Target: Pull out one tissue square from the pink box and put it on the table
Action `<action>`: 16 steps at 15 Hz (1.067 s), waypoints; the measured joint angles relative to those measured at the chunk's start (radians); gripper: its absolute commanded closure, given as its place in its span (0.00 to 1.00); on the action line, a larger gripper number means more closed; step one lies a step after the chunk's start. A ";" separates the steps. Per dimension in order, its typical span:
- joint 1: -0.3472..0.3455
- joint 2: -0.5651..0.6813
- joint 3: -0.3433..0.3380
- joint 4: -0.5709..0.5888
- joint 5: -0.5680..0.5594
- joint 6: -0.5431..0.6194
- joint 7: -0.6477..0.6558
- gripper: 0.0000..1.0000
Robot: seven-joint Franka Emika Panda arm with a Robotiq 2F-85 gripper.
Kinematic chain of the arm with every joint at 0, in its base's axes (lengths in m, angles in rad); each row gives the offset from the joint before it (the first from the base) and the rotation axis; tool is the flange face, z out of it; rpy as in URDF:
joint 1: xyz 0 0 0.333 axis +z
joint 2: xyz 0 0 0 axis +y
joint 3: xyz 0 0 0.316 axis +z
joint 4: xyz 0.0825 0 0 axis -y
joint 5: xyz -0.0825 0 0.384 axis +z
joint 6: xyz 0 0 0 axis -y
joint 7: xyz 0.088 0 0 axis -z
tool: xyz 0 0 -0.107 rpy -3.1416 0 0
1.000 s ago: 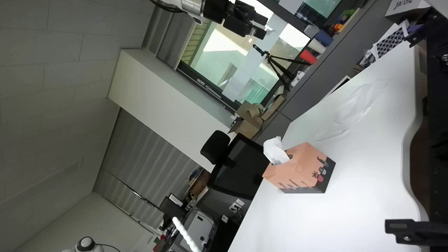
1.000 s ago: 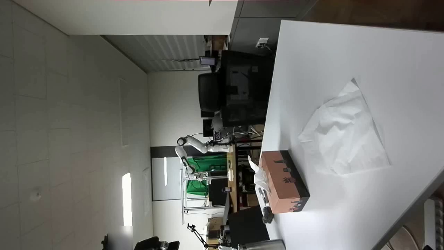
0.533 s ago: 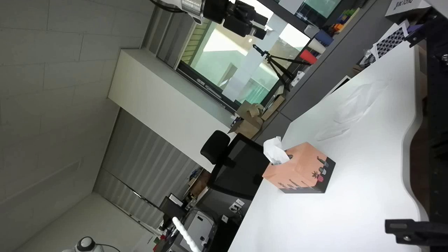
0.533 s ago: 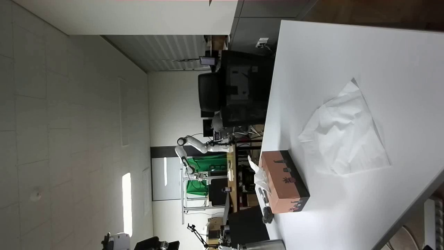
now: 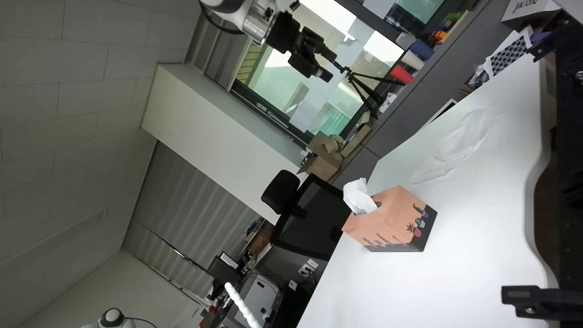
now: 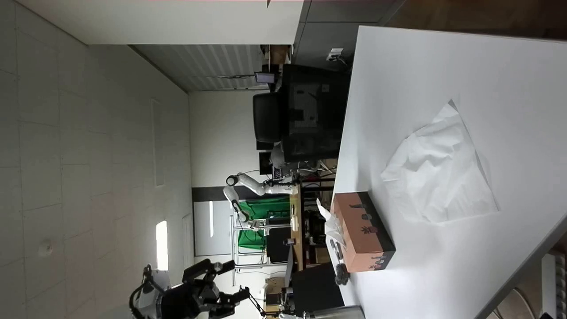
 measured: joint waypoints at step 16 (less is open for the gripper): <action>0.047 0.847 -0.075 0.595 0.691 0.029 -0.333 0.00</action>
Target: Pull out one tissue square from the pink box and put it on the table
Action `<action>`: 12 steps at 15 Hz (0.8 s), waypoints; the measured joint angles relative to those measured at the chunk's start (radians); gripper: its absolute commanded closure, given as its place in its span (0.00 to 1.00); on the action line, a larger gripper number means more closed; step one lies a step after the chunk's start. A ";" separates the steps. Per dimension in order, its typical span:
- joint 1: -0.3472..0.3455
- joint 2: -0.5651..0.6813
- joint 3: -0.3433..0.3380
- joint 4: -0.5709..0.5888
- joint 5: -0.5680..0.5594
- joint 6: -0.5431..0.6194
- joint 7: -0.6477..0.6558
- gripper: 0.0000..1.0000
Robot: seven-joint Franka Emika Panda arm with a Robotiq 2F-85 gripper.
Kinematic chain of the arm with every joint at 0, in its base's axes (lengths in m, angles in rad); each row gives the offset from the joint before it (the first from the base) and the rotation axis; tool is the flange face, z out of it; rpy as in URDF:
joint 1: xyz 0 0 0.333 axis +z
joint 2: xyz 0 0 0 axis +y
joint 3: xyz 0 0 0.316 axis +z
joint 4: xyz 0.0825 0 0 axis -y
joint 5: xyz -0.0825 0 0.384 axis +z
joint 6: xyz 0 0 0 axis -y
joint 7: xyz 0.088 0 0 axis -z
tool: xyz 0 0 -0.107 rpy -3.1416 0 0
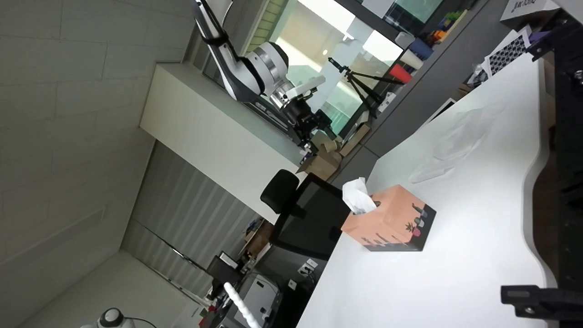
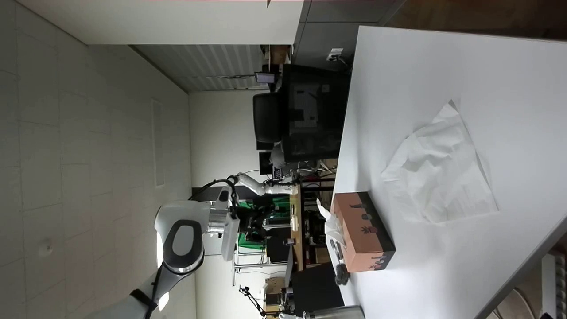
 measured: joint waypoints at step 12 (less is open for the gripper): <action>-0.054 0.062 0.061 0.004 0.110 0.051 -0.092 0.00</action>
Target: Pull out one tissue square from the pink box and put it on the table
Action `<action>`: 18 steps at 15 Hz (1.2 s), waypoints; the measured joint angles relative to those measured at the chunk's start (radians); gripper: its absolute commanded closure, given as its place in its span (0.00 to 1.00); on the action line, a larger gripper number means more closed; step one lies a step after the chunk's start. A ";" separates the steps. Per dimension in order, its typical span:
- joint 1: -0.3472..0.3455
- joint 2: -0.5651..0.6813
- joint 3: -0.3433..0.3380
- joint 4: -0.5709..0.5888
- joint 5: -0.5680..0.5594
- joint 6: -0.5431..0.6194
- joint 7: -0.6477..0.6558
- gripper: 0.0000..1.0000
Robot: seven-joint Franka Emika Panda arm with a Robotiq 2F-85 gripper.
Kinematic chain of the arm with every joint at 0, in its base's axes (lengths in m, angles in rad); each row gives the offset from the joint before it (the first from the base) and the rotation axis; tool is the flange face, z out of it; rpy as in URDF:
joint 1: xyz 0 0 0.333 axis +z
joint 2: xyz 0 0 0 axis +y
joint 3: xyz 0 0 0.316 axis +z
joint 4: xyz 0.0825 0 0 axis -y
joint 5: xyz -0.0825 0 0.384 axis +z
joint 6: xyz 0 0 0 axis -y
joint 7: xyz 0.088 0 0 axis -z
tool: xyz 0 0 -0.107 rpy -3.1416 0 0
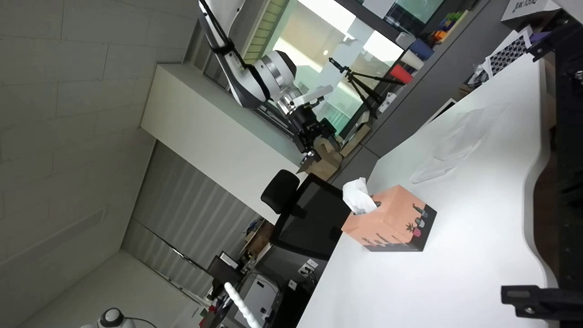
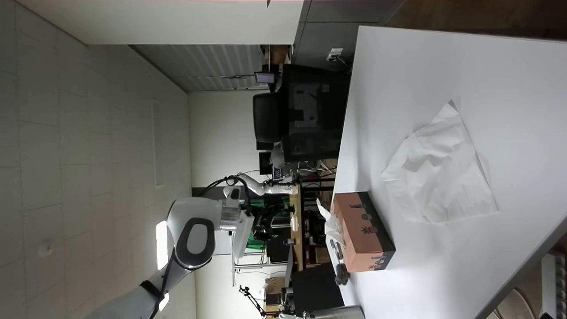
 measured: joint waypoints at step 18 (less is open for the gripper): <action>-0.159 0.412 0.223 0.175 0.084 0.172 -0.074 0.88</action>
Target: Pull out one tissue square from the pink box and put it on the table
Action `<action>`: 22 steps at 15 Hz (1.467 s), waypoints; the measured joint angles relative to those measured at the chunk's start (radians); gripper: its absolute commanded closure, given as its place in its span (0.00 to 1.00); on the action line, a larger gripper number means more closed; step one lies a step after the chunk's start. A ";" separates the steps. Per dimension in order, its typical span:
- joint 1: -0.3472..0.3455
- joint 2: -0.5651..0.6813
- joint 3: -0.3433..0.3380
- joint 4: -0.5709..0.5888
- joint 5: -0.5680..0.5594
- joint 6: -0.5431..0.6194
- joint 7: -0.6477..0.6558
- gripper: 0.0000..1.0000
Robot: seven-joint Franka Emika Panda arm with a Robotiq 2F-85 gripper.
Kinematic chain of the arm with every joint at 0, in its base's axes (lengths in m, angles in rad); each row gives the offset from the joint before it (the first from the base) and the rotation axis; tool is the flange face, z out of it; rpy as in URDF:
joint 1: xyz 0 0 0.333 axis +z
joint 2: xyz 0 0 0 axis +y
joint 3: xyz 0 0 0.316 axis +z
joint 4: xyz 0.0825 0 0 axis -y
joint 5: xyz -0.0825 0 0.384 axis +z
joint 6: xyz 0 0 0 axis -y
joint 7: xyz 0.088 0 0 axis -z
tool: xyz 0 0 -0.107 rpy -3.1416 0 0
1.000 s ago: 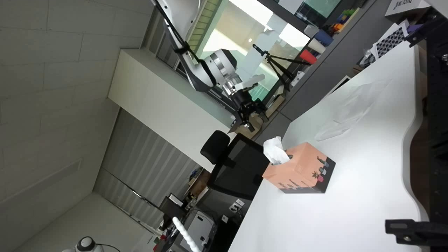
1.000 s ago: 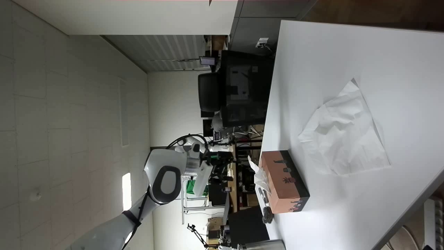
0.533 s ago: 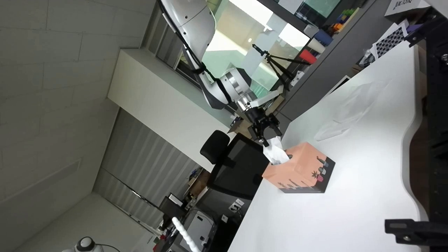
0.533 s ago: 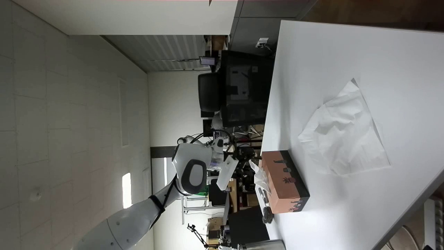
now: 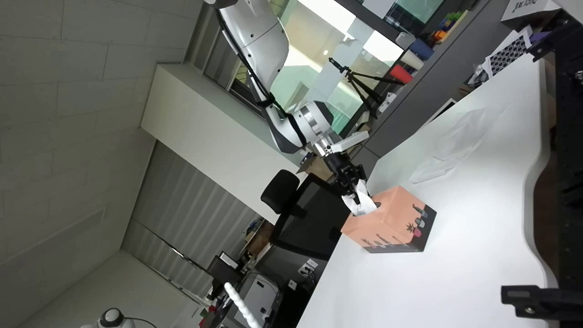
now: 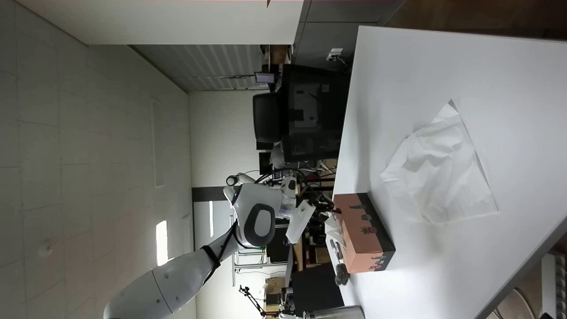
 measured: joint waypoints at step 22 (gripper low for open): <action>0.077 -0.176 -0.208 0.140 -0.561 -0.171 0.415 1.00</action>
